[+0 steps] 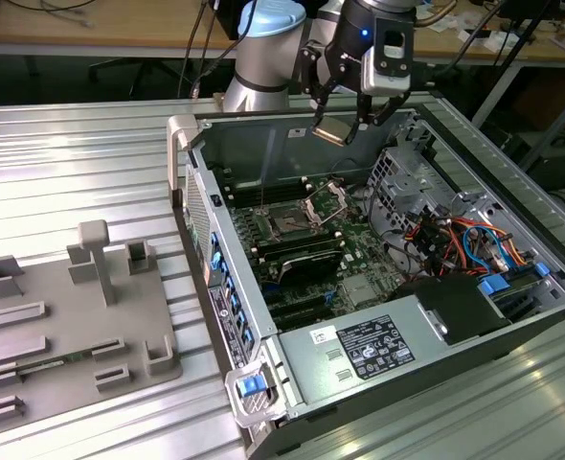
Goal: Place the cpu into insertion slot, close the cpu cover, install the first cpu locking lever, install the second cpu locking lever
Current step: 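Place the cpu into insertion slot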
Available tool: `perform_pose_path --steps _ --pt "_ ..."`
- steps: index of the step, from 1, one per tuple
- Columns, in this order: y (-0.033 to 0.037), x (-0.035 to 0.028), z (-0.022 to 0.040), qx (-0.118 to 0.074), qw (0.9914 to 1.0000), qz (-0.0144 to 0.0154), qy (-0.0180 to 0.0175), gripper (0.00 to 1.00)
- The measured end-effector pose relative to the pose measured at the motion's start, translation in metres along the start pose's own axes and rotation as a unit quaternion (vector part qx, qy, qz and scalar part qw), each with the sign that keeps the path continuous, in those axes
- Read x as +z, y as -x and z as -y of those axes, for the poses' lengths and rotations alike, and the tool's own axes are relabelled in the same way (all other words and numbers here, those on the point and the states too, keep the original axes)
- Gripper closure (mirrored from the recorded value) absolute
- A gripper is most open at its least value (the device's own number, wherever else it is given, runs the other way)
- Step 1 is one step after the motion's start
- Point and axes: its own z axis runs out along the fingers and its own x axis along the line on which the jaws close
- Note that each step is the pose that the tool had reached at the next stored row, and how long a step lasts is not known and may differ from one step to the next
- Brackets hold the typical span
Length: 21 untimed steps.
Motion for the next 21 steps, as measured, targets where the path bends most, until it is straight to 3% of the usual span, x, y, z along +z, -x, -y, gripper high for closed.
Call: perform_pose_path --steps 5,10,15,21 --pt "0.0 0.0001 0.0 0.021 0.99978 0.0019 0.0004 0.45" --pt "0.0 0.0002 0.0 0.047 0.99891 0.0042 0.0009 0.45" --pt "0.0 0.0005 0.0001 0.081 0.99668 0.0073 0.0016 0.45" --pt "-0.0002 0.0005 0.0003 0.094 0.99551 0.0084 0.0018 0.45"
